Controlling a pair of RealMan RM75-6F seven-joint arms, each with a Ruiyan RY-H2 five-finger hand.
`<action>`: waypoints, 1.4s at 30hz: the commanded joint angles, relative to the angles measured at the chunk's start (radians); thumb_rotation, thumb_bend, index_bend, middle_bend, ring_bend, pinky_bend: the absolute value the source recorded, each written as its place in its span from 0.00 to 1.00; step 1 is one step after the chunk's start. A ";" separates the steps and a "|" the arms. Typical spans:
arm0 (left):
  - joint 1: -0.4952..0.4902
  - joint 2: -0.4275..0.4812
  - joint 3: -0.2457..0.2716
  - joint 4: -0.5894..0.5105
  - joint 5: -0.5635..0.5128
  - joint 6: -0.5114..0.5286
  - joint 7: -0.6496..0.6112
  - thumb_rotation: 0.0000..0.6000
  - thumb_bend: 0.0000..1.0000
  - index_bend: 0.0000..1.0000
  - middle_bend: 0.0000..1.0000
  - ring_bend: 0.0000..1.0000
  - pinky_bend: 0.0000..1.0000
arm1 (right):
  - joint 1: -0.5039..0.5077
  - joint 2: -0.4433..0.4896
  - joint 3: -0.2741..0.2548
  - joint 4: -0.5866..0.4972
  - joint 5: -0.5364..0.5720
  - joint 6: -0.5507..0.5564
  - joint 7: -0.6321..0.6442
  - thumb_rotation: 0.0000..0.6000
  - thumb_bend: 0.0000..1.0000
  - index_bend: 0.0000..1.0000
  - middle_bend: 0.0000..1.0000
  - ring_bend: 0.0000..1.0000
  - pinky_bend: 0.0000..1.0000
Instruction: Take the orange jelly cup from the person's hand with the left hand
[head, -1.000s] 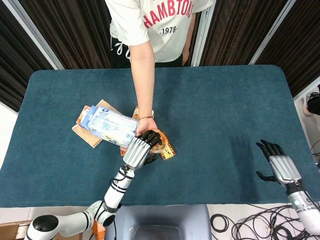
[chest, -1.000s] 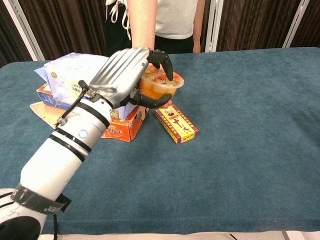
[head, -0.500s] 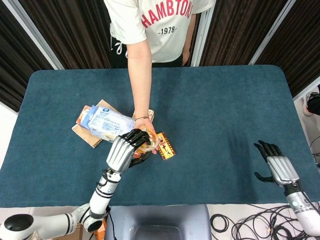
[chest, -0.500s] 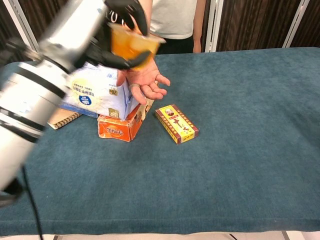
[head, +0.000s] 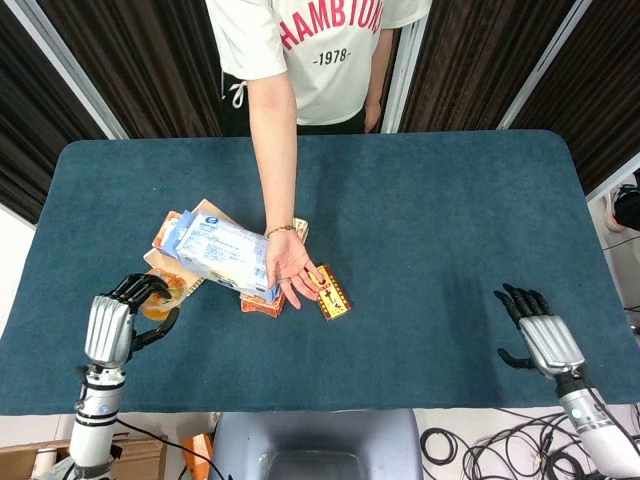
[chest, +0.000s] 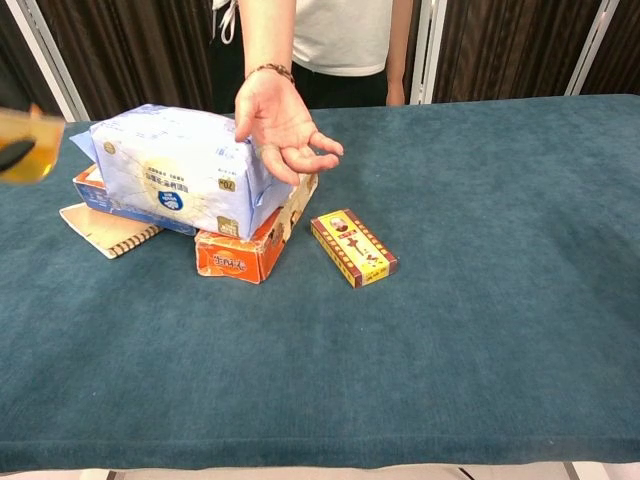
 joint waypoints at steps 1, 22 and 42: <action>0.095 -0.127 0.060 0.309 -0.091 -0.067 -0.223 1.00 0.35 0.59 0.57 0.63 0.74 | 0.002 -0.007 0.000 -0.007 0.006 -0.006 -0.020 1.00 0.20 0.00 0.00 0.00 0.00; 0.188 -0.309 0.175 0.612 0.043 -0.071 -0.284 1.00 0.22 0.00 0.00 0.00 0.00 | -0.016 0.020 0.009 0.002 0.017 0.019 0.041 1.00 0.20 0.00 0.00 0.00 0.00; 0.414 0.311 0.325 -0.177 0.081 0.111 0.280 1.00 0.29 0.00 0.00 0.00 0.00 | -0.240 0.025 -0.062 -0.023 -0.122 0.385 -0.109 1.00 0.20 0.00 0.00 0.00 0.00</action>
